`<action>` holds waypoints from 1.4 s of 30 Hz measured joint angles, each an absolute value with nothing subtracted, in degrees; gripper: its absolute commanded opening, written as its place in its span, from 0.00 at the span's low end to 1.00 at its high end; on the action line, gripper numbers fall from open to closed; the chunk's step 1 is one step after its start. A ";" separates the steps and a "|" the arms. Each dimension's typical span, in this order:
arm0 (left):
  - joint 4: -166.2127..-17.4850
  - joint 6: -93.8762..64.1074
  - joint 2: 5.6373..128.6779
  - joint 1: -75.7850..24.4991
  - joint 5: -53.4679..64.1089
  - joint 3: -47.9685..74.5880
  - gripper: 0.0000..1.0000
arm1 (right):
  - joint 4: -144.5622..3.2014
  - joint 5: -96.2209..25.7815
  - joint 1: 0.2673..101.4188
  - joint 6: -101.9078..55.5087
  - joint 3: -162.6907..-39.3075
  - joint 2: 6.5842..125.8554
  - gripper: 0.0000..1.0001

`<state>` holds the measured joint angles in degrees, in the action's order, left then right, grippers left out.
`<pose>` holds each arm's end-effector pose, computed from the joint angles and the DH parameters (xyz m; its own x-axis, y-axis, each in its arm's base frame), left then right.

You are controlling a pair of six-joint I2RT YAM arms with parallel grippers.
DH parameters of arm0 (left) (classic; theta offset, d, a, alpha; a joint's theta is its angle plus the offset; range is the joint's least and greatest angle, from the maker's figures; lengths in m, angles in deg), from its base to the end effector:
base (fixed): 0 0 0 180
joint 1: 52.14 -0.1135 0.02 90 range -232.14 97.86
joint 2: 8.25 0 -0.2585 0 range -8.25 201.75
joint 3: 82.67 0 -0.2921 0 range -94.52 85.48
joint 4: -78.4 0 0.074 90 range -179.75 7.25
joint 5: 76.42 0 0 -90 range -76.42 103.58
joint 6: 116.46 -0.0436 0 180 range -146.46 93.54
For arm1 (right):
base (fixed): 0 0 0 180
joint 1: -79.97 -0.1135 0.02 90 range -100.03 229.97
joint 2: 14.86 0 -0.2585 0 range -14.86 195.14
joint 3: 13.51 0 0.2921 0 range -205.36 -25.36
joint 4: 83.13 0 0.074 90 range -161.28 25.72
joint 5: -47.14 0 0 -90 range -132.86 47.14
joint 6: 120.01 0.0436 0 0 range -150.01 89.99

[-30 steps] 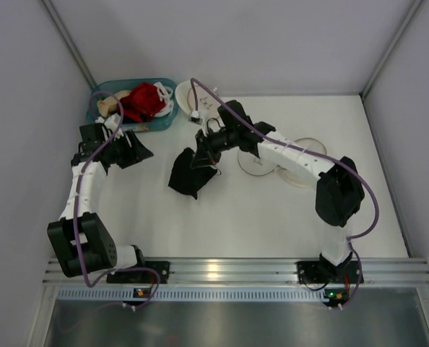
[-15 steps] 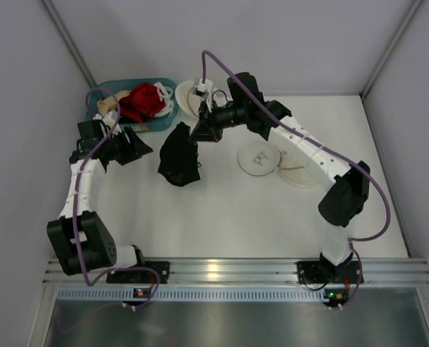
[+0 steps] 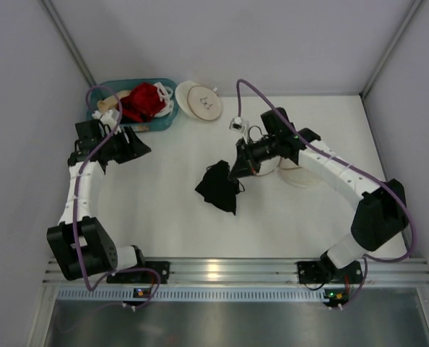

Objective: Place the bra in the laundry bag and zip it closed

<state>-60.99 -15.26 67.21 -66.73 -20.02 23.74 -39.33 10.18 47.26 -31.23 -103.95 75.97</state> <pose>0.3239 0.0594 0.2797 -0.6771 -0.3434 -0.6509 0.0547 0.8585 -0.5099 0.3074 0.2388 0.3001 -0.5692 -0.3808 -0.7287 -0.8193 0.1882 0.5416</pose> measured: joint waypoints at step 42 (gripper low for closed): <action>-60.40 -17.01 62.21 -66.84 -15.67 28.49 0.66 | -33.82 -10.83 36.00 -22.88 -143.53 114.13 0.64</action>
<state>-60.40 -17.01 62.21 -66.84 -15.67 28.49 -33.82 -10.83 36.00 -22.88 -143.53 114.13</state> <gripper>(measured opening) 0.655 0.485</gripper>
